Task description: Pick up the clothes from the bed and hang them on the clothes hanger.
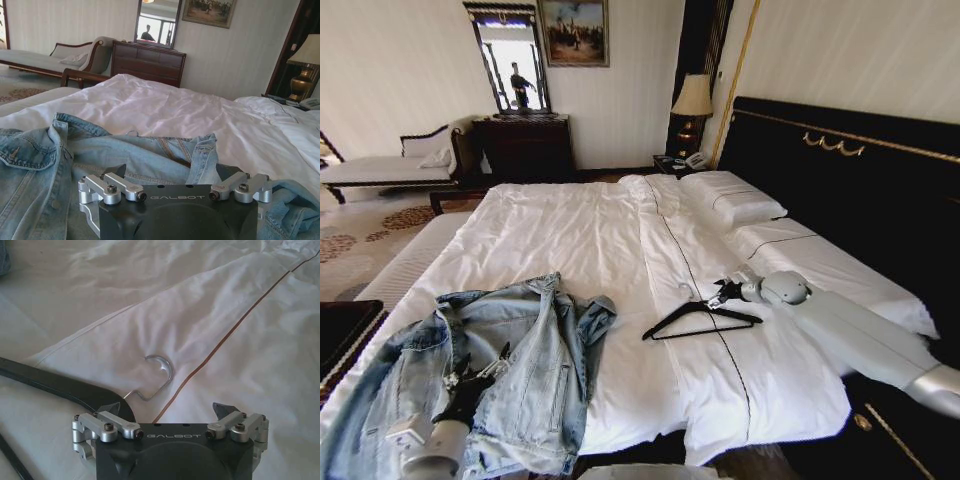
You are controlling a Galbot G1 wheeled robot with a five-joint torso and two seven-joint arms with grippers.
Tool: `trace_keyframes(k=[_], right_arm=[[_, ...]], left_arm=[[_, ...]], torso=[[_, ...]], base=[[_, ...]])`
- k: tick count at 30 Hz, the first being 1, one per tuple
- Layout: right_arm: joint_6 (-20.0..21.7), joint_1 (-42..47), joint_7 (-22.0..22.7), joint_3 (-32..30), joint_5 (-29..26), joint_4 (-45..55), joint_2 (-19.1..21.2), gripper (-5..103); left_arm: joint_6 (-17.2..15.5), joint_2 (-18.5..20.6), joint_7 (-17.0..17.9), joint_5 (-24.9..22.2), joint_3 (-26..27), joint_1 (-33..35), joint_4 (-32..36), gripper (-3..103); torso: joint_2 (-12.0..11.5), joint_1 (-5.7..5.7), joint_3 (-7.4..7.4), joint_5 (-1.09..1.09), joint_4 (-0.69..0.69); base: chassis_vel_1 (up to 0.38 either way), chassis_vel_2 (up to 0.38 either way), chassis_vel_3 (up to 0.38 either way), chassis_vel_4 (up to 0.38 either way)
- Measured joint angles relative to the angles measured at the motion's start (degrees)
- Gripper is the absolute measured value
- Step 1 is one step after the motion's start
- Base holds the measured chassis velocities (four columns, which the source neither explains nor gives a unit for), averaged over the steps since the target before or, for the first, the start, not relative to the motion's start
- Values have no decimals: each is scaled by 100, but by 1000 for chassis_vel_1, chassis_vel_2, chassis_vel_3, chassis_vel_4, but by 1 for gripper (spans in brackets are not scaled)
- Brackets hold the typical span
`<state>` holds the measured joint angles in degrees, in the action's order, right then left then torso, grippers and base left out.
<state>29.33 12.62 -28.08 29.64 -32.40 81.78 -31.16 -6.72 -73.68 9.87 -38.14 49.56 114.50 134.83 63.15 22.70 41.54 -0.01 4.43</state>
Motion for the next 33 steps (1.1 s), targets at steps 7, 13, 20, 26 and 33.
trace_keyframes(k=[7, 13, 20, 26, 33], right_arm=[[67, -408, -192, 660, -201, 138, 417, 100], [109, -324, -205, 688, -142, 118, 457, 100], [158, -275, -206, 789, -32, 25, 278, 99], [188, -463, -302, 1047, 131, -140, 94, 88], [188, -726, -360, 1439, 290, -364, -84, 79]], left_arm=[[59, -39, -21, -115, 108, 62, -15, 100], [62, -33, -23, -143, 84, 25, -36, 100], [43, -59, -7, -143, 93, 5, -9, 100], [47, -163, -5, -224, 199, -5, -7, 100], [-51, -195, 56, -625, 513, -119, 39, 100]], torso=[[0, 0, -1, 1, 4], [0, 0, -1, 1, 3], [0, 0, -1, 2, 3], [0, 0, -1, 1, 1], [0, 0, -1, 0, 2]], base=[[0, 0, 0, 0], [0, 0, 0, 0], [0, 0, 0, 0], [0, 0, 0, 0], [0, 0, 0, 0]])
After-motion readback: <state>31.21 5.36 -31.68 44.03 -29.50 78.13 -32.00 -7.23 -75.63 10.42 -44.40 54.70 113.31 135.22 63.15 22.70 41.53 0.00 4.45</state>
